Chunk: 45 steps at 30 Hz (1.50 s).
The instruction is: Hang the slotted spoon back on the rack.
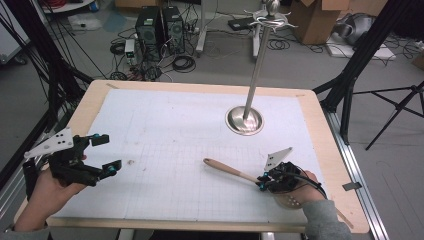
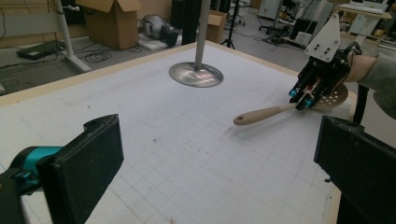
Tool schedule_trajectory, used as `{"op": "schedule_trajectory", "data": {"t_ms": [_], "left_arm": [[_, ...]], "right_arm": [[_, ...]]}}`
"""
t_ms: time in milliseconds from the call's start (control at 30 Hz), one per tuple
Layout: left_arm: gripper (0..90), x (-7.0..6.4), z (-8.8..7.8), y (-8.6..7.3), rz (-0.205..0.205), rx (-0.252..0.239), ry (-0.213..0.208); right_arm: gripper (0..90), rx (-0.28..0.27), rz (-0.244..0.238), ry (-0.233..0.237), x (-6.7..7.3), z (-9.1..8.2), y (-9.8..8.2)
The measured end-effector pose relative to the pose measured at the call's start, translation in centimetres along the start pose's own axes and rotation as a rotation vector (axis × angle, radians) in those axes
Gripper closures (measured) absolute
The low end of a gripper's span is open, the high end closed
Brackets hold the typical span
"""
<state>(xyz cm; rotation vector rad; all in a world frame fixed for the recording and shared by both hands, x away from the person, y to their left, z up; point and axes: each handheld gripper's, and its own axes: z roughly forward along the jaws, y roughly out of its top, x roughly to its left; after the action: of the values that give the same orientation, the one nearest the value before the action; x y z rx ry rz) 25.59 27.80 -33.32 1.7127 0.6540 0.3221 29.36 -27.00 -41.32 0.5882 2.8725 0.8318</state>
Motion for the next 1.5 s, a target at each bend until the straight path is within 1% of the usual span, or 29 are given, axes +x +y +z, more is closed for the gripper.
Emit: {"op": "schedule_trajectory", "data": {"t_ms": [167, 300, 433, 500, 600, 667, 700, 733, 900, 967, 1000, 1033, 1133, 1200, 1267, 1367, 1500], "left_arm": [[1.9, 0.0, -0.1, 0.0, -0.001, 0.002, -0.002], [1.9, 0.1, -0.3, 0.0, -0.001, -0.001, 0.001], [1.9, 0.1, -0.4, -0.1, -0.004, 0.000, 0.005], [1.9, 0.0, -0.4, -0.2, -0.003, 0.003, 0.006], [1.8, 0.0, -0.3, -0.3, -0.005, 0.006, 0.008], [1.8, 0.0, -0.3, -0.4, -0.008, 0.006, 0.009], [1.9, 0.0, -0.3, -0.4, -0.009, 0.007, 0.010], [1.9, 0.0, -0.4, -0.5, -0.008, 0.010, 0.011], [1.8, 0.0, -0.7, -0.6, -0.011, 0.012, 0.017], [1.9, 0.0, -0.8, -0.7, -0.013, 0.010, 0.017], [1.9, 0.1, -0.9, -0.7, -0.013, 0.010, 0.019], [1.9, 0.1, -1.0, -0.7, -0.013, 0.009, 0.022], [1.9, 0.1, -1.1, -0.8, -0.017, 0.007, 0.024], [1.8, 0.0, -1.2, -0.9, -0.024, 0.001, 0.009], [1.9, -0.2, -1.2, -0.8, -0.032, -0.007, -0.004], [1.8, -0.5, -1.2, -0.6, -0.022, -0.008, -0.007], [1.9, -0.7, -1.3, -0.6, -0.014, -0.006, -0.001]], "right_arm": [[78.1, -0.039, 0.017, -0.005, -0.1, -0.4, 0.0], [78.2, -0.090, 0.042, -0.002, -0.4, -1.1, 0.0], [78.2, -0.168, 0.088, -0.015, -0.9, -2.4, 0.0], [78.2, -0.197, 0.102, -0.017, -1.2, -3.1, 0.1], [78.2, -0.223, 0.119, -0.038, -1.4, -4.2, 0.3], [78.2, -0.237, 0.124, -0.045, -1.6, -5.0, 0.5], [78.1, -0.240, 0.129, -0.040, -1.7, -5.3, 0.6], [78.2, -0.250, 0.122, -0.039, -1.9, -5.6, 0.7], [78.2, -0.291, 0.120, -0.032, -2.6, -7.6, 1.2], [78.2, -0.309, 0.118, -0.037, -3.0, -8.3, 1.3], [78.1, -0.313, 0.124, -0.035, -3.2, -8.7, 1.4], [78.2, -0.318, 0.117, -0.036, -3.4, -9.0, 1.5], [78.1, -0.330, 0.119, -0.046, -3.8, -10.0, 1.7], [78.1, -0.338, 0.113, -0.057, -4.1, -10.7, 1.8], [78.1, -0.339, 0.116, -0.058, -4.3, -11.2, 1.9], [78.2, -0.342, 0.115, -0.072, -4.7, -11.8, 2.1], [78.1, -0.356, 0.115, -0.072, -5.1, -12.4, 2.2]]}}
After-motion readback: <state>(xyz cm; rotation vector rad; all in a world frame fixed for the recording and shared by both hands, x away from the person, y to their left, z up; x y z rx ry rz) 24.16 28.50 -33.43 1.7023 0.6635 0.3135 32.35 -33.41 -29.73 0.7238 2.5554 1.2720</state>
